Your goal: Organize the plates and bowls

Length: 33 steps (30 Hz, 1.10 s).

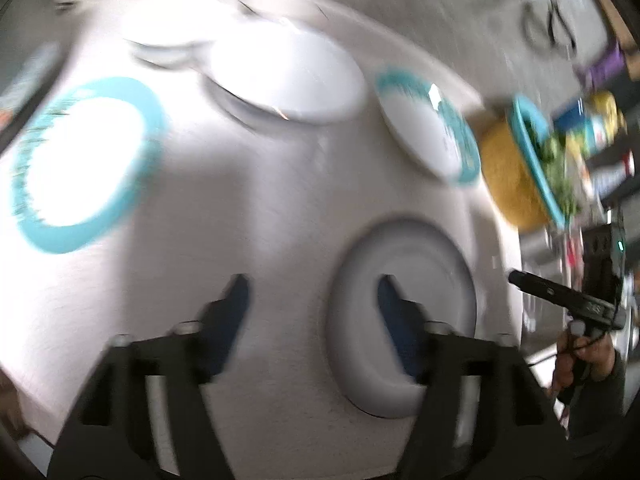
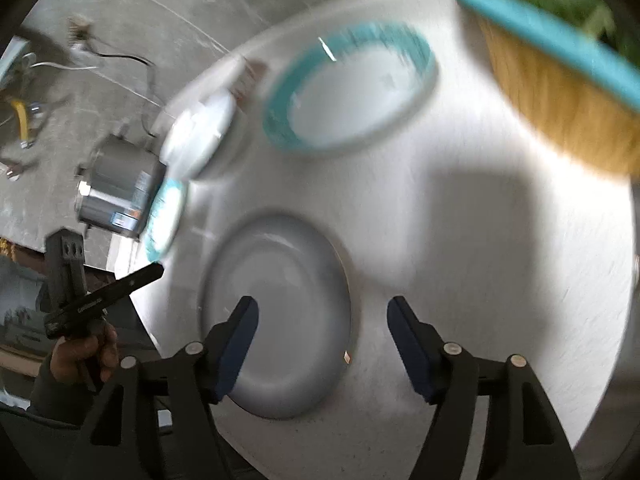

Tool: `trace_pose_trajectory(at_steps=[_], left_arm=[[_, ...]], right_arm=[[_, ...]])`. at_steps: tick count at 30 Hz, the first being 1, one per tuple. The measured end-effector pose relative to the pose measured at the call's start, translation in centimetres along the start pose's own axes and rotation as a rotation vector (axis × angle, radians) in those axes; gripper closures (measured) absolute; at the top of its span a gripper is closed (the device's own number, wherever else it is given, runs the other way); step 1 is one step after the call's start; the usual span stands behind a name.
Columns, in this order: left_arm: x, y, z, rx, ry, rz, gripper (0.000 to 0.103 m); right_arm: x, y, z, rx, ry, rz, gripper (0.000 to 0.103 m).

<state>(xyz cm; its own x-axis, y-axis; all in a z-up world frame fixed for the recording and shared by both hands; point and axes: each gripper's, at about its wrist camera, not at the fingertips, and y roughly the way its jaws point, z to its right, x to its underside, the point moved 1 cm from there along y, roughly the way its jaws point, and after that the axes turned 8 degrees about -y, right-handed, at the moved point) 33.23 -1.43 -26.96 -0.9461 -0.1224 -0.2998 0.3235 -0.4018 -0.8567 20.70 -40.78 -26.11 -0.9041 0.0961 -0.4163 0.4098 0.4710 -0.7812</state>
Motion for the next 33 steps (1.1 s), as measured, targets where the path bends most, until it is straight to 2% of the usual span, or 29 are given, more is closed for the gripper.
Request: trace_pose_trajectory(at_steps=[3, 6, 8, 12, 14, 15, 17, 19, 22, 25, 28, 33], left_arm=[[-0.4, -3.4, -2.6, 0.012, -0.091, 0.061, 0.024], [-1.0, -5.9, -5.1, -0.013, -0.156, 0.065, 0.024], [-1.6, -7.1, -6.5, -0.033, -0.161, 0.081, 0.024], [-4.5, -9.1, -9.7, -0.122, -0.091, 0.179, 0.024], [-5.9, -9.1, -11.8, -0.141, -0.049, 0.209, 0.024], [-6.5, -8.7, -12.9, -0.148, -0.033, 0.212, 0.024], [-7.8, -7.7, -15.7, -0.154, -0.021, 0.179, 0.024], [-8.7, -6.7, -18.4, -0.148, -0.038, 0.134, 0.024], [-10.1, -6.1, -21.7, -0.118, -0.055, 0.092, 0.024], [-11.6, -5.2, -23.5, -0.056, -0.039, 0.046, 0.024], [-12.9, -4.7, -24.9, -0.03, -0.039, 0.016, 0.024], [-14.2, -3.6, -26.6, -0.028, -0.017, -0.003, 0.024]], right_arm=[[-2.4, -2.1, -2.5, -0.098, -0.063, 0.118, 0.026], [-4.6, -2.9, -6.2, -0.217, -0.12, 0.217, 0.023], [-5.5, -2.4, -9.3, -0.26, -0.153, 0.245, 0.02], [-5.8, 0.1, -14.7, -0.32, -0.182, 0.297, 0.02], [-5.7, 2.9, -16.8, -0.333, -0.175, 0.281, 0.02], [-5.7, 4.8, -17.7, -0.312, -0.164, 0.251, 0.02], [-6.0, 8.2, -18.4, -0.285, -0.109, 0.215, 0.021], [-6.6, 11.7, -19.0, -0.307, -0.018, 0.185, 0.024], [-7.8, 16.2, -20.2, -0.244, 0.001, 0.154, 0.034], [-9.1, 19.9, -20.9, -0.223, 0.004, 0.094, 0.042], [-9.4, 22.1, -20.5, -0.191, 0.03, 0.034, 0.043], [-9.3, 23.4, -19.5, -0.143, 0.082, 0.029, 0.043]])
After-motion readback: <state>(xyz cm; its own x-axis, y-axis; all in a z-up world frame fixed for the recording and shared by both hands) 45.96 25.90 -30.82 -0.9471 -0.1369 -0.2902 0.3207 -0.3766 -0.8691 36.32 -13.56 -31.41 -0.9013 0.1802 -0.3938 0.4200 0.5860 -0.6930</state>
